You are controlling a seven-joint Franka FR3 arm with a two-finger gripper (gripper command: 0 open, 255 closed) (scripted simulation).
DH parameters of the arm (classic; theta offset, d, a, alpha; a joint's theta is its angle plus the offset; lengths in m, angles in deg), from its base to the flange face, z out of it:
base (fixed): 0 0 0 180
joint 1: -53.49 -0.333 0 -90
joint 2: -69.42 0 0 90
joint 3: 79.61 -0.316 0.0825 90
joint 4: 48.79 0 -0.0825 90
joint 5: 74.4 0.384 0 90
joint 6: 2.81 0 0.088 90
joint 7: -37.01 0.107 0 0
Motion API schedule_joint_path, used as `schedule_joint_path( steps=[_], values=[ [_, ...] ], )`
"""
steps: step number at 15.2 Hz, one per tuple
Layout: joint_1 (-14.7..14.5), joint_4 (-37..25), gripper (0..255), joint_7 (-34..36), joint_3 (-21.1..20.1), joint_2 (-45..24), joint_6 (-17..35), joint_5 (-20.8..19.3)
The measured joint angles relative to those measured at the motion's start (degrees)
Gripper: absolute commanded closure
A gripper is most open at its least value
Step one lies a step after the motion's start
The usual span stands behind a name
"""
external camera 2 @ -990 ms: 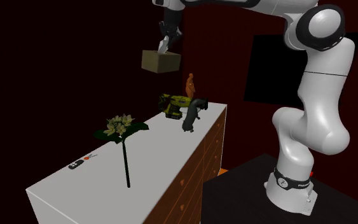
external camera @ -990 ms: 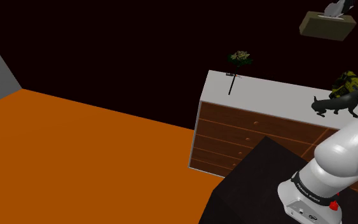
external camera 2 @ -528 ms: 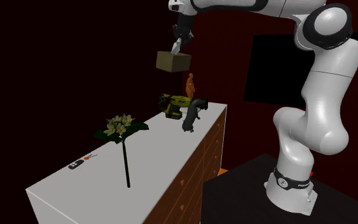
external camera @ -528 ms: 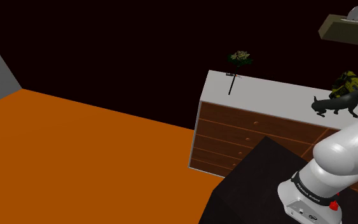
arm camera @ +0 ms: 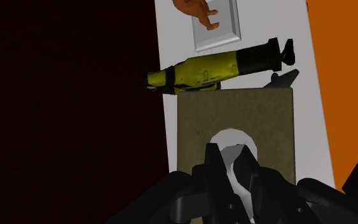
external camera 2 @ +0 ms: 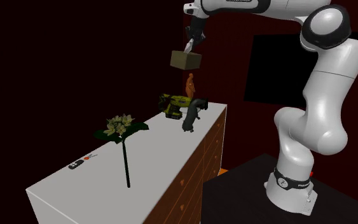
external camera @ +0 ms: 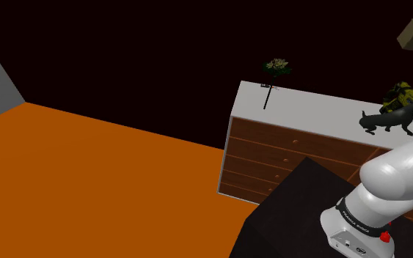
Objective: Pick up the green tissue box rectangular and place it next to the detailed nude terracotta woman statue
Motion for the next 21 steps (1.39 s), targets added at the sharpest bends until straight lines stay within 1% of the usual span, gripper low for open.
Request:
schedule_joint_path(
  steps=[4, 7, 9, 11, 13, 15, 16, 17, 18, 19, 20, 21],
  values=[
    [1.1, -0.4, 255, -5.6, 4.6, 0.1, 1.9, 1.9],
    [1.6, -1.2, 255, -10.1, 8.5, -0.6, 3.3, 4.2],
    [1.7, -2.3, 255, -13.6, 12.2, -2.3, 4.6, 6.9],
    [1.8, -4.1, 255, -17.4, 15.7, -4.0, 5.0, 9.9],
    [1.7, -6.9, 255, -22.5, 21.0, -7.9, 5.5, 15.4],
    [2.9, -8.8, 255, -28.1, 25.8, -11.6, 5.8, 21.7],
    [4.2, -10.0, 255, -31.3, 28.0, -14.3, 5.8, 25.9],
    [6.1, -11.1, 255, -34.0, 29.3, -16.9, 5.6, 30.0],
    [10.0, -13.3, 255, -38.0, 30.5, -20.9, 4.8, 35.6],
    [13.8, -15.4, 255, -40.9, 30.2, -23.7, 3.8, 40.2],
    [18.4, -17.5, 255, -43.7, 29.4, -26.5, 2.9, 44.5],
    [20.6, -18.1, 255, -45.1, 28.7, -27.6, 2.8, 46.5]
  ],
)
